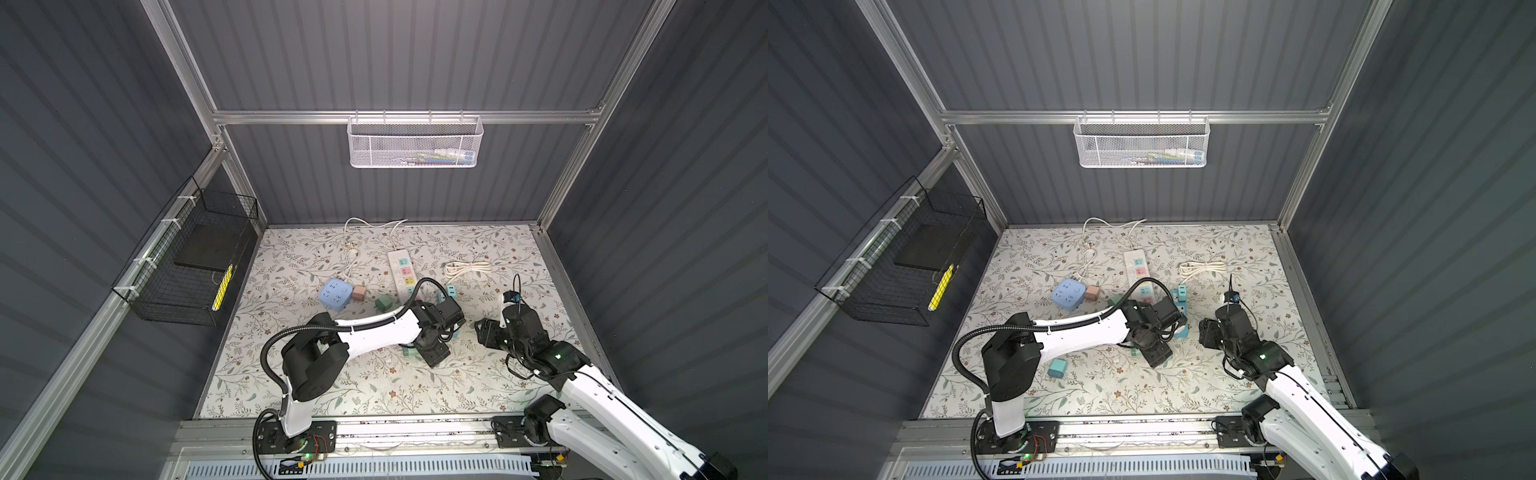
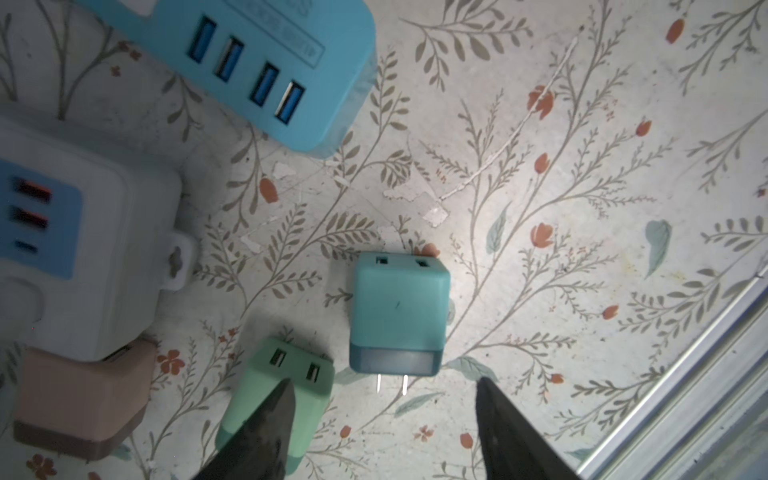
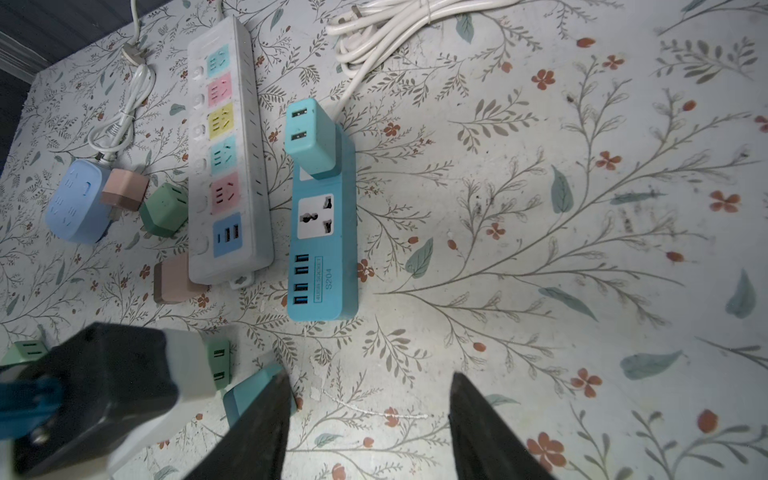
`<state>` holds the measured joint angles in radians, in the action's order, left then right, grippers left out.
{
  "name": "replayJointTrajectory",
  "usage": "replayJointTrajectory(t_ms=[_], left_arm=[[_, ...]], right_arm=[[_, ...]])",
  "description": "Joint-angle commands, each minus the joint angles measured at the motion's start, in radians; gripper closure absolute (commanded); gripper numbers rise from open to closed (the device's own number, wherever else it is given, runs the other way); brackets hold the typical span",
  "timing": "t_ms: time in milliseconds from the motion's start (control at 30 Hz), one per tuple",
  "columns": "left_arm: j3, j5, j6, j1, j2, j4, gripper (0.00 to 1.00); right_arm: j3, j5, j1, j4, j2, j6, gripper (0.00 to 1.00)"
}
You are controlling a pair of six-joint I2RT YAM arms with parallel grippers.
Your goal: Insert the plug
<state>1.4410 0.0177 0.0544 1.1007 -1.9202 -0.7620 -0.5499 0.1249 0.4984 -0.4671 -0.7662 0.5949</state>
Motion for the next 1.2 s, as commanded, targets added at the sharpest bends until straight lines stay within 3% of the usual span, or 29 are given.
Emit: replayJointTrajectory(t_ms=[0, 367, 1167], left_arm=[[0.022, -0.048, -0.005, 0.007, -0.031, -0.012, 0.31], [0.026, 0.024, 0.027, 0.007, -0.092, 0.005, 0.36], [-0.005, 0.051, 0.016, 0.007, -0.102, 0.061, 0.47]], right_arm=[[0.011, -0.009, -0.004, 0.018, 0.018, 0.012, 0.38], [0.021, 0.004, -0.009, -0.004, 0.047, 0.009, 0.38], [0.004, 0.000, -0.010, -0.036, 0.050, -0.004, 0.35]])
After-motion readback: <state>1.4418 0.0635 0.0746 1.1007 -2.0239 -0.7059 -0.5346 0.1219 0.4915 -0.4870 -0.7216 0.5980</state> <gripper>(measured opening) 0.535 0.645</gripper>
